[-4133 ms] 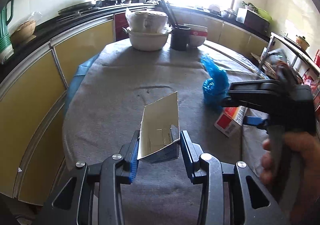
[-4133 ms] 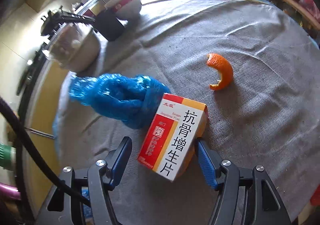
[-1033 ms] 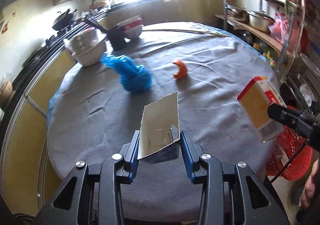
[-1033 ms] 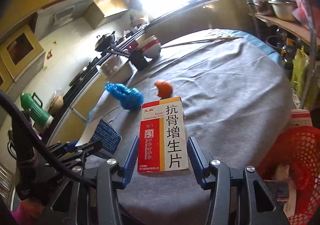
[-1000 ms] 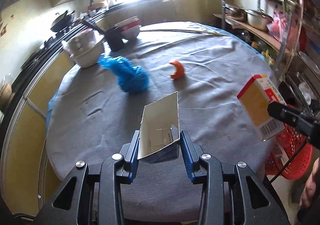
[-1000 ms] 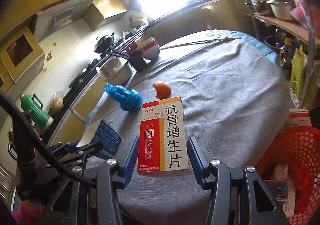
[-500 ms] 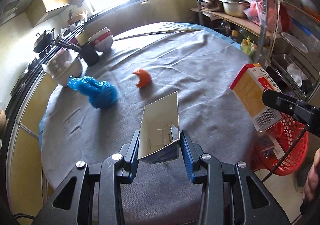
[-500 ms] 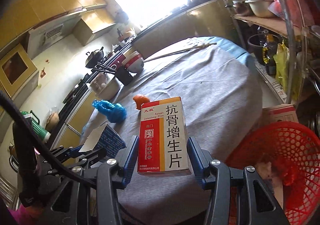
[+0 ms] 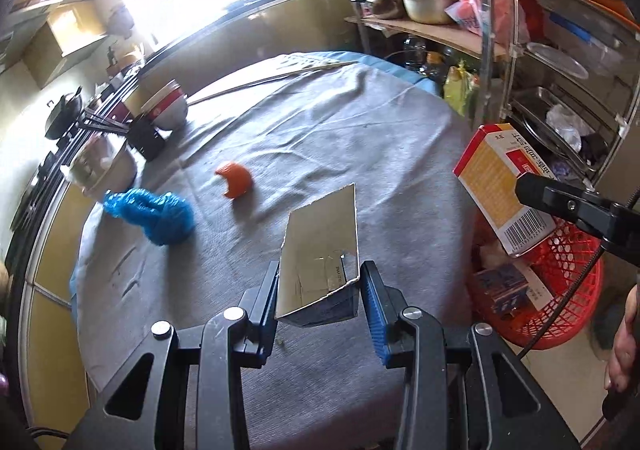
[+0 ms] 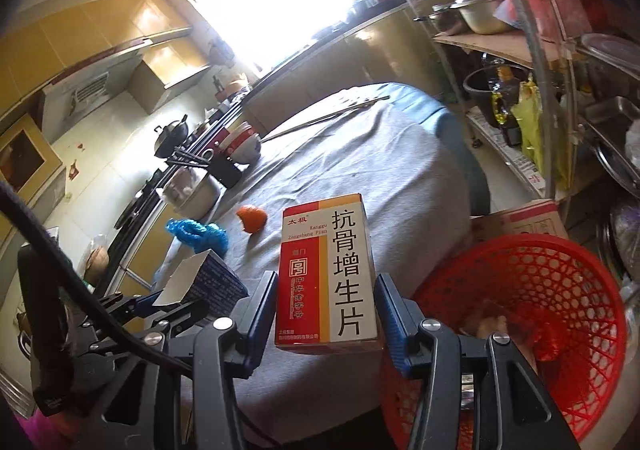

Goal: Collect trash
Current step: 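Carry both boxes to the red basket and open both tools to drop them inside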

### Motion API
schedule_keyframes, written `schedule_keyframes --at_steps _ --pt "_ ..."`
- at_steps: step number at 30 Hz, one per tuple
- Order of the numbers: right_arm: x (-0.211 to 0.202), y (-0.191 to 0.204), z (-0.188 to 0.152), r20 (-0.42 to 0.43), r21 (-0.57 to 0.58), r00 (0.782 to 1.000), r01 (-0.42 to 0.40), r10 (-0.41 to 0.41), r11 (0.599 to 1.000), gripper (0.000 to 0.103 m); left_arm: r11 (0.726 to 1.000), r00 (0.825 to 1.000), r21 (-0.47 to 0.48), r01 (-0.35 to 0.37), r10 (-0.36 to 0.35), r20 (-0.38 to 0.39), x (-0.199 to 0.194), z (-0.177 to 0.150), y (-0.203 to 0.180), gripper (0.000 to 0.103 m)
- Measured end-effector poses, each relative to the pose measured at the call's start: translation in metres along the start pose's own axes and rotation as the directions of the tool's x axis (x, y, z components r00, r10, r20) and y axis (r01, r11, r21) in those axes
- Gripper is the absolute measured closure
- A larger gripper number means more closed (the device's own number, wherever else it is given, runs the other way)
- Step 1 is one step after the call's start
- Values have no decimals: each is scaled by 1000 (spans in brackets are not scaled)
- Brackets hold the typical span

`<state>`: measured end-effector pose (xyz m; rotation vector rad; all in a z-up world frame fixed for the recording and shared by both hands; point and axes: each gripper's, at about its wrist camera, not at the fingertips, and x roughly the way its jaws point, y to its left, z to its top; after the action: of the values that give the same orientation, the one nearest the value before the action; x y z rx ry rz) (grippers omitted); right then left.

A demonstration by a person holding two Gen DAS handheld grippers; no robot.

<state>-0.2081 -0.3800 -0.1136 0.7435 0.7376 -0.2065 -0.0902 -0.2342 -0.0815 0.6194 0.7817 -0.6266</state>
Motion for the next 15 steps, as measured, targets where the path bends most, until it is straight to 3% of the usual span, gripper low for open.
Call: schedule_keyframes --at_steps 15 --pt "-23 -46 -8 13 103 999 38 -39 994 51 995 1000 100 26 -26 -3 -2 9 -38 63"
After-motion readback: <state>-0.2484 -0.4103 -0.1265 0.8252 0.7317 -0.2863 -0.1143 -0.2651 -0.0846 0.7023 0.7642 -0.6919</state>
